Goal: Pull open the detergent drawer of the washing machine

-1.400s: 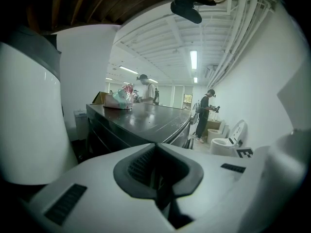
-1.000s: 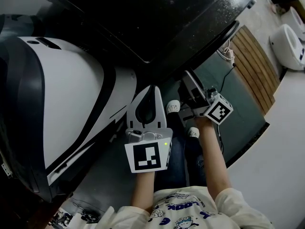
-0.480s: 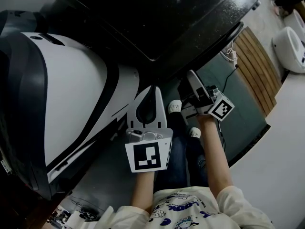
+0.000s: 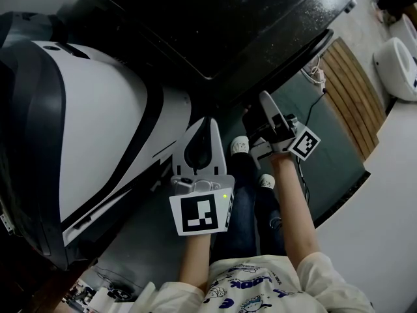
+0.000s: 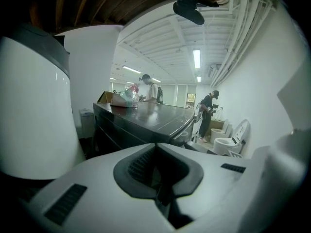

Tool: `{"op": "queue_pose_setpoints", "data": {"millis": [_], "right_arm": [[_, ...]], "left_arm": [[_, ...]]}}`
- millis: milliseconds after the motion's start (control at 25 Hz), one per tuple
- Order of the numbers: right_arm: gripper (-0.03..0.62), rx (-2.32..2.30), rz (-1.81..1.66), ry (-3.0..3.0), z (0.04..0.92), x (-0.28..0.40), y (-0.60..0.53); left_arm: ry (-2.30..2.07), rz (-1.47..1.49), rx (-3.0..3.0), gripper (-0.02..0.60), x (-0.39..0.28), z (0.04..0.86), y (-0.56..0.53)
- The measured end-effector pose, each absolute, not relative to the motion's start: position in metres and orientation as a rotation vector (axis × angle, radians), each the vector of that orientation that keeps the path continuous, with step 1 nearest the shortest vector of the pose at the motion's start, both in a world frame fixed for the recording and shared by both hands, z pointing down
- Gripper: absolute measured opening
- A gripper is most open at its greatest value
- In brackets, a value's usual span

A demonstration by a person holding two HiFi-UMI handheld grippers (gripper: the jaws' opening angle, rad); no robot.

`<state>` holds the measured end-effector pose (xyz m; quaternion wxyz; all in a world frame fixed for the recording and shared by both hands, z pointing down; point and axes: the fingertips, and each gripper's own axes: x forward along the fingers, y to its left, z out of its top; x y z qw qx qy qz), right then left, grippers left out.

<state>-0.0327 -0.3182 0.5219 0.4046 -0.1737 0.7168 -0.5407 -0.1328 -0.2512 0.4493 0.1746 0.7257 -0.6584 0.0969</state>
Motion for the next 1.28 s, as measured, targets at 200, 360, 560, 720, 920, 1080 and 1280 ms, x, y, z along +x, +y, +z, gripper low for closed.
{"op": "queue_pose_setpoints", "data": {"millis": [200,360,560,720,920,1080,1280], "right_arm": [[0.210,-0.440,-1.367,1.805,0.523,-0.024,-0.309],[0.210,-0.437,-1.375,1.810,0.522,-0.018,-0.303],[0.210,-0.438,-1.379,1.814,0.522,-0.007,-0.293],[0.210,-0.442,-1.381,1.818,0.521,0.003,-0.284],[0.210,-0.450,-1.381,1.821,0.521,0.014,-0.272],[0.210,-0.454,-1.378,1.820,0.521,0.024,-0.264],[0.210,-0.458,-1.378,1.816,0.521,0.036,-0.253]], "left_arm": [[-1.871,0.278,2.053,0.014,-0.129,0.449,-0.247],[-1.871,0.278,2.055,0.014,-0.122,0.448,-0.244],[-1.864,0.277,2.065,0.014,-0.110,0.446,-0.239],[-1.857,0.279,2.077,0.014,-0.100,0.444,-0.234],[-1.844,0.275,2.089,0.014,-0.086,0.443,-0.228],[-1.821,0.321,2.114,0.014,-0.075,0.445,-0.218],[-1.814,0.318,2.129,0.014,-0.063,0.442,-0.211]]}}
